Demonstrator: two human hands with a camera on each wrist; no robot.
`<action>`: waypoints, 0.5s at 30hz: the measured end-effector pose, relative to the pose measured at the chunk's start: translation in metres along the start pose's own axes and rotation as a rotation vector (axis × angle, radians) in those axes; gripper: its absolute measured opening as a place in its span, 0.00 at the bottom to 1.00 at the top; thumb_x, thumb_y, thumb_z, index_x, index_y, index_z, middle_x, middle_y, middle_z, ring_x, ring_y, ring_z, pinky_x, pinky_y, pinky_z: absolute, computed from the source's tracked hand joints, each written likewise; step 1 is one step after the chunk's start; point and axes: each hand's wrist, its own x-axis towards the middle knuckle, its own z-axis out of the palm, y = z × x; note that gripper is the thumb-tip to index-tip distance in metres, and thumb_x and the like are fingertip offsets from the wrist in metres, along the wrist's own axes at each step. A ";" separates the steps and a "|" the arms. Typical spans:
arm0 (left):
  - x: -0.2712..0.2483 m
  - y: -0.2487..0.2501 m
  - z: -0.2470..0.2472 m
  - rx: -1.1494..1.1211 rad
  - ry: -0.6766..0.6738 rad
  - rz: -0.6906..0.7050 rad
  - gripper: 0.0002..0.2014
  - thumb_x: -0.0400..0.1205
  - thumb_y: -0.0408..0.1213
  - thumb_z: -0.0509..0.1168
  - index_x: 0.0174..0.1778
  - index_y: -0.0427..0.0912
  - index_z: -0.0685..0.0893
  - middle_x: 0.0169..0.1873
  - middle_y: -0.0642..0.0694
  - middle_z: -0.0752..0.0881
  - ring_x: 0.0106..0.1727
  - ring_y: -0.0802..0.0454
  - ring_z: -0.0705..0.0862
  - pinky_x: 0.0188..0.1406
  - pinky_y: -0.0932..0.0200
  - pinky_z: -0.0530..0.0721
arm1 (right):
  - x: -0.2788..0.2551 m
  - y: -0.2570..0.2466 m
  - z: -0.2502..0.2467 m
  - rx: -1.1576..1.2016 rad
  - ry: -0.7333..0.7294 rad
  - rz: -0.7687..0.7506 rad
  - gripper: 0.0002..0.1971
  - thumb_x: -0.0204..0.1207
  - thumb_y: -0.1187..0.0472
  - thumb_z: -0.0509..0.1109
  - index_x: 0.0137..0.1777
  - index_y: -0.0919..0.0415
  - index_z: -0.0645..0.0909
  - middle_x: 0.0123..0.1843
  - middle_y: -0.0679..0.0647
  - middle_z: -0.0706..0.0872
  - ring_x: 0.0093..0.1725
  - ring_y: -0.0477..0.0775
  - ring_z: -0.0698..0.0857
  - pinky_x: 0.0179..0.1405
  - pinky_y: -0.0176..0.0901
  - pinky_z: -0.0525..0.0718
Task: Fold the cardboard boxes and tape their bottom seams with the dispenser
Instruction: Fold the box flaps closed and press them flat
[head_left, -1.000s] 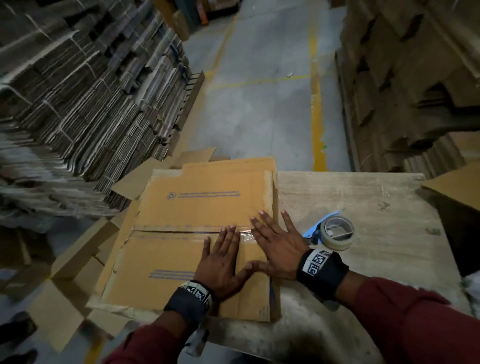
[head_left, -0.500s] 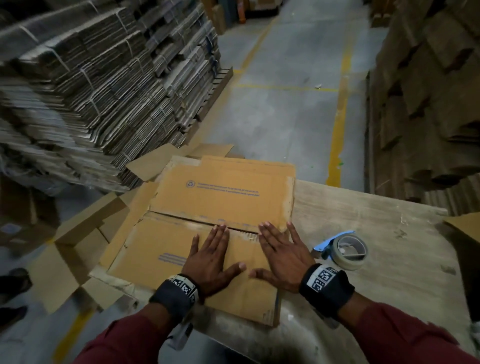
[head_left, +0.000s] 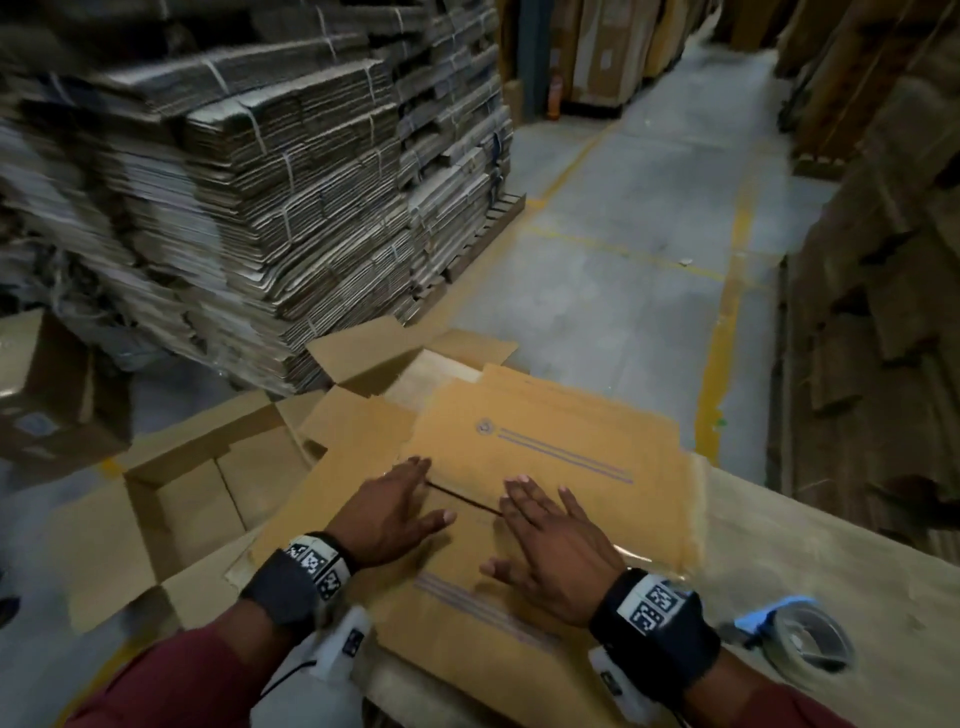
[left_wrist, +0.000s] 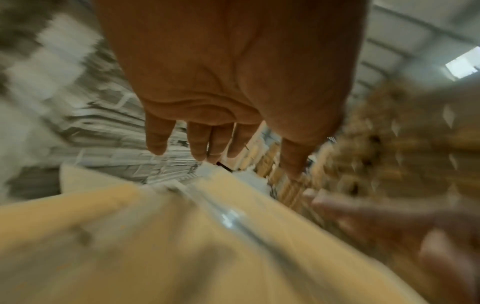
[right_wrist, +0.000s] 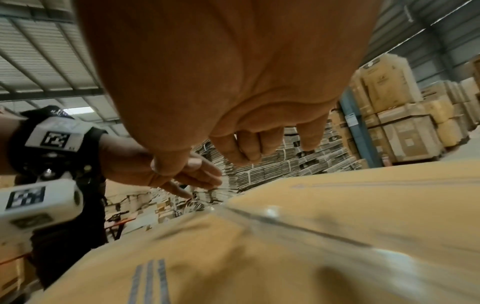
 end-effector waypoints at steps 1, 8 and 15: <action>0.002 -0.017 -0.014 -0.058 0.033 -0.015 0.50 0.79 0.75 0.59 0.91 0.47 0.60 0.89 0.46 0.64 0.86 0.48 0.68 0.83 0.52 0.67 | 0.019 -0.014 -0.004 0.000 -0.015 -0.017 0.60 0.65 0.20 0.26 0.91 0.58 0.49 0.92 0.53 0.42 0.91 0.51 0.39 0.87 0.61 0.38; 0.019 -0.120 -0.051 -0.708 0.043 -0.266 0.22 0.91 0.53 0.59 0.74 0.43 0.83 0.75 0.45 0.83 0.78 0.47 0.78 0.79 0.47 0.73 | 0.134 -0.088 0.012 -0.034 -0.153 -0.051 0.52 0.76 0.21 0.34 0.91 0.57 0.40 0.90 0.51 0.31 0.89 0.51 0.32 0.89 0.62 0.39; 0.044 -0.131 -0.038 -1.188 -0.189 -0.389 0.47 0.77 0.76 0.51 0.81 0.43 0.78 0.78 0.47 0.81 0.77 0.51 0.78 0.72 0.46 0.73 | 0.160 -0.103 0.030 -0.083 -0.293 -0.010 0.56 0.71 0.17 0.27 0.90 0.56 0.31 0.86 0.49 0.21 0.86 0.49 0.25 0.87 0.57 0.30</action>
